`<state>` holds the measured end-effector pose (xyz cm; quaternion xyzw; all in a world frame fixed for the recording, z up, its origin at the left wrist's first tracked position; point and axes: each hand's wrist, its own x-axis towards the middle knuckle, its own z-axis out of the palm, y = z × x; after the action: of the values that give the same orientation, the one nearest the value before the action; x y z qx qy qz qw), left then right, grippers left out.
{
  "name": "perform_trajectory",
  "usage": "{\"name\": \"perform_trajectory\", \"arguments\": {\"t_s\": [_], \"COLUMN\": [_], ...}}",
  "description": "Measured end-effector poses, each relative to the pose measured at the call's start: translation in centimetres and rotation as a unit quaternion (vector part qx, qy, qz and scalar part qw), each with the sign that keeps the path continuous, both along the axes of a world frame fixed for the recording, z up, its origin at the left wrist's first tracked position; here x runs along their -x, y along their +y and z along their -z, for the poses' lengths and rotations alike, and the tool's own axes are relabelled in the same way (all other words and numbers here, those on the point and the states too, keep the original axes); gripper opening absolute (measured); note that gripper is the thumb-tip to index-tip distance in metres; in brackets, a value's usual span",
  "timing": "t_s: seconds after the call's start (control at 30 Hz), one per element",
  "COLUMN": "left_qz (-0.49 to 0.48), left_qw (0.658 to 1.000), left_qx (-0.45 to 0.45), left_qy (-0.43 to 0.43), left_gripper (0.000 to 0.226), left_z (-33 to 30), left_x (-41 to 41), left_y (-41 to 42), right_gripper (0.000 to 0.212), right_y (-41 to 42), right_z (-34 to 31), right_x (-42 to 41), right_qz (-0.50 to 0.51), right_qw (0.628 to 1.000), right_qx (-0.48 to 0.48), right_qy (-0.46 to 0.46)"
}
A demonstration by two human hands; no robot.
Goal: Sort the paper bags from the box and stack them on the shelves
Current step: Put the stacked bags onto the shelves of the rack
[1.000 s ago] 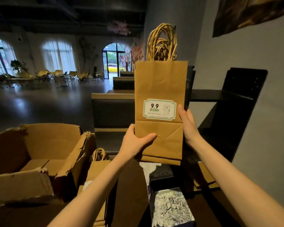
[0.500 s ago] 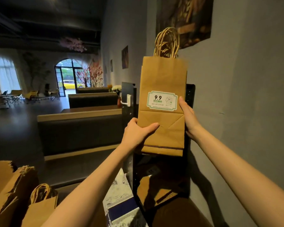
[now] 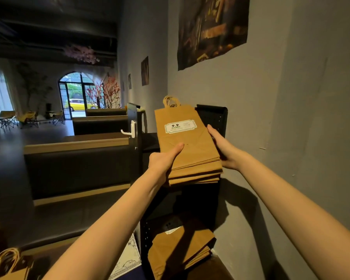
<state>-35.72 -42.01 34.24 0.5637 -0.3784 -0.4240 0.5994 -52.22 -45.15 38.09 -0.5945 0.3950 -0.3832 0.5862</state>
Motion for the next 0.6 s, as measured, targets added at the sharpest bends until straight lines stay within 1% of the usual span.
{"name": "perform_trajectory", "arguments": {"t_s": [0.1, 0.17, 0.27, 0.37, 0.4, 0.5, 0.53, 0.6], "left_qz": [0.017, 0.039, 0.083, 0.124, 0.145, 0.223, 0.253, 0.291], "left_qw": [1.000, 0.998, 0.992, 0.986, 0.982, 0.962, 0.951, 0.930], "left_qx": [-0.007, -0.023, -0.054, -0.071, -0.077, -0.107, -0.124, -0.145], "left_qy": [0.015, 0.033, 0.074, 0.083, 0.090, 0.115, 0.130, 0.169], "left_gripper": [0.054, 0.053, 0.052, 0.039, 0.039, 0.071, 0.079, 0.085], "left_z": [-0.7, -1.4, -2.5, -3.5, -3.6, -2.8, -2.3, -1.6], "left_x": [0.4, 0.7, 1.0, 1.0, 0.8, -0.6, -1.1, -1.6], "left_y": [-0.7, -0.7, -0.8, -0.4, -0.3, -0.6, -0.5, -0.1], "right_gripper": [0.057, 0.059, 0.050, 0.038, 0.034, 0.031, 0.032, 0.033], "right_y": [-0.1, -0.3, -0.4, -0.5, -0.7, -1.5, -1.8, -2.2], "right_z": [0.6, 0.9, 1.0, 0.6, 0.4, 0.1, 0.1, -0.1], "right_x": [2.2, 3.0, 3.1, 2.6, 2.5, 1.7, 1.3, 0.4], "right_qz": [-0.065, -0.070, -0.011, 0.034, 0.049, 0.105, 0.117, 0.124], "right_qw": [0.995, 0.992, 0.996, 0.996, 0.996, 0.993, 0.992, 0.991], "right_qx": [-0.056, -0.076, -0.061, -0.050, -0.047, -0.017, -0.005, 0.008], "right_qy": [0.055, 0.075, 0.069, 0.072, 0.062, 0.048, 0.047, 0.040]}}
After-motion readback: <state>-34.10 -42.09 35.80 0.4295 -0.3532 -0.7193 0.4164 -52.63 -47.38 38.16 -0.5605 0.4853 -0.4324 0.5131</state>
